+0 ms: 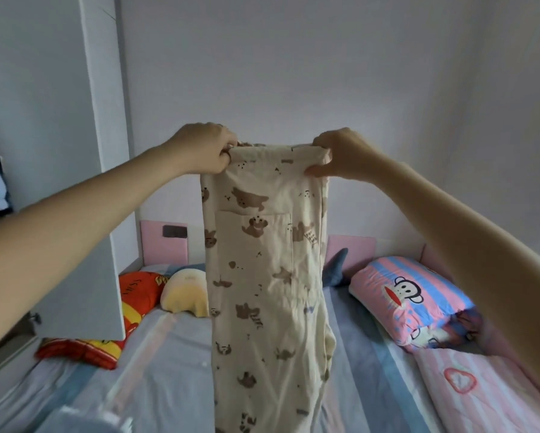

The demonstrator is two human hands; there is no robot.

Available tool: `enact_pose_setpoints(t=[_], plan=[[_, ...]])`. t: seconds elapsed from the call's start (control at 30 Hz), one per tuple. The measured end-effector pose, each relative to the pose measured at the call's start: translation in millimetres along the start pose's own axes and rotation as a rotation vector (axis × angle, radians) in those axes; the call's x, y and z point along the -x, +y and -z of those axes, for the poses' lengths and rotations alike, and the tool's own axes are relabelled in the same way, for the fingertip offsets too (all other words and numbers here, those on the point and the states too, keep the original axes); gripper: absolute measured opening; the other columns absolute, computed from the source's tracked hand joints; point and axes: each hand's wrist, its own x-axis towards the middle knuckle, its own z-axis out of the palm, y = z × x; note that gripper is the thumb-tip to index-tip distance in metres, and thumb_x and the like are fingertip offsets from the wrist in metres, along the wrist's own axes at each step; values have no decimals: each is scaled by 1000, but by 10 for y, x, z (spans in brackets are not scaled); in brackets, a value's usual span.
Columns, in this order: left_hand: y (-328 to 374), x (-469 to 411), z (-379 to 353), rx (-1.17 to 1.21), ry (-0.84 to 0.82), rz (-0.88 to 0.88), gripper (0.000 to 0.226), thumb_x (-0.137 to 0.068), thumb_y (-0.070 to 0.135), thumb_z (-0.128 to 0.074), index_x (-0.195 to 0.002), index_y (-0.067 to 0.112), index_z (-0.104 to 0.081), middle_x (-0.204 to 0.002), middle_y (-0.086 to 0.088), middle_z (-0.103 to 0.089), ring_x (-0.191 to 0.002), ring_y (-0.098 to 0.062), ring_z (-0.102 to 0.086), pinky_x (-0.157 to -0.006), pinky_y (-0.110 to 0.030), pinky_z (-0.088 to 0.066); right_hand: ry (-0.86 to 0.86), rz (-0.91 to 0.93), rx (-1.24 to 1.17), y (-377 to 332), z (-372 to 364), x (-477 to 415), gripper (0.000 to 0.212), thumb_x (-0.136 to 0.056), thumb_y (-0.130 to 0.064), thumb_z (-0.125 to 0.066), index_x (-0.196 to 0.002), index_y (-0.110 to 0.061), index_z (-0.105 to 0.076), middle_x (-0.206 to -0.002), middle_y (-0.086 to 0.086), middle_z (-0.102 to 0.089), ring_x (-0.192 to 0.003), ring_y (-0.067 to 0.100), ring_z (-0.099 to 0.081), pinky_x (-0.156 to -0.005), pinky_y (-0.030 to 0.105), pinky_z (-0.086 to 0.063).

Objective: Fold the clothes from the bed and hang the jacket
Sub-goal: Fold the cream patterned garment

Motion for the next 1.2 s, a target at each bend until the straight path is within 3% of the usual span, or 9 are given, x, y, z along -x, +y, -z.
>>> enact_pose_setpoints(t=[0.17, 0.27, 0.47, 0.6, 0.73, 0.87, 0.97, 1.07, 1.2], plan=[[19, -36, -59, 86, 177, -3, 12, -82, 0, -44, -87, 1, -55, -85, -14, -54, -76, -31, -53, -64, -34, -38, 103, -47, -187, 27, 41, -55, 26, -79, -20, -74, -92, -4, -58, -83, 12, -61, -73, 27, -55, -63, 36, -45], [98, -23, -28, 116, 146, 5, 10, -82, 0, -45, -79, 9, -48, -77, -6, -49, -71, -29, -50, -62, -30, -33, 31, -47, -258, 54, 64, 0, 19, -79, -12, -71, -89, -7, -56, -81, 6, -57, -75, 22, -50, -62, 31, -39], [296, 220, 52, 350, 467, -199, 14, -66, 6, -31, -55, 15, -33, -46, 2, -30, -42, -19, -30, -48, -22, -22, -6, -84, -890, -37, 222, 259, 19, -57, -4, -62, -64, 3, -45, -60, 3, -37, -54, 9, -39, -48, 21, -29], [287, 51, 245, 528, 431, -268, 26, -77, 23, -31, -53, 17, -26, -46, -1, -26, -42, -19, -24, -46, -27, -19, -47, -125, -1142, -8, 286, 165, 14, -54, 2, -54, -64, -5, -47, -58, 1, -49, -51, 14, -48, -47, 20, -35], [104, -226, 33, 279, 38, -160, 46, -76, 58, -55, -67, 16, -42, -58, 7, -44, -48, -10, -35, -50, -24, -27, -216, -155, -821, 352, 119, -81, 17, -63, -10, -68, -69, -12, -53, -62, -4, -49, -60, 10, -48, -51, 24, -36], [-4, -519, -692, 107, -314, -112, 28, -87, 37, -63, -96, 18, -44, -88, 4, -53, -68, -12, -49, -55, -28, -34, -330, -138, -237, 779, -607, -349, 25, -78, -15, -71, -68, -21, -50, -67, -5, -52, -73, 18, -55, -65, 31, -44], [-27, -821, -1195, 12, -336, -80, 28, -91, 33, -60, -98, 16, -39, -103, -3, -53, -85, -20, -52, -62, -31, -38, -242, -226, -20, 956, -1079, -514, 7, -83, -22, -64, -86, -23, -58, -82, -2, -56, -87, 26, -58, -67, 35, -47], [-72, -1288, -1422, -111, -223, 1, 28, -89, 6, -54, -112, 10, -40, -115, -11, -47, -108, -28, -47, -65, -36, -39, -30, -384, 10, 1156, -1189, -835, 16, -84, -13, -53, -95, -22, -60, -92, 2, -61, -80, 26, -59, -52, 27, -35], [-40, -1766, -1256, -203, -46, 53, 53, -77, -15, -50, -124, 3, -34, -126, -17, -36, -120, -33, -34, -64, -37, -39, 271, -436, -46, 1267, -966, -1181, 27, -84, -3, -45, -104, -13, -61, -101, 11, -57, -77, 29, -52, -58, 30, -33]])
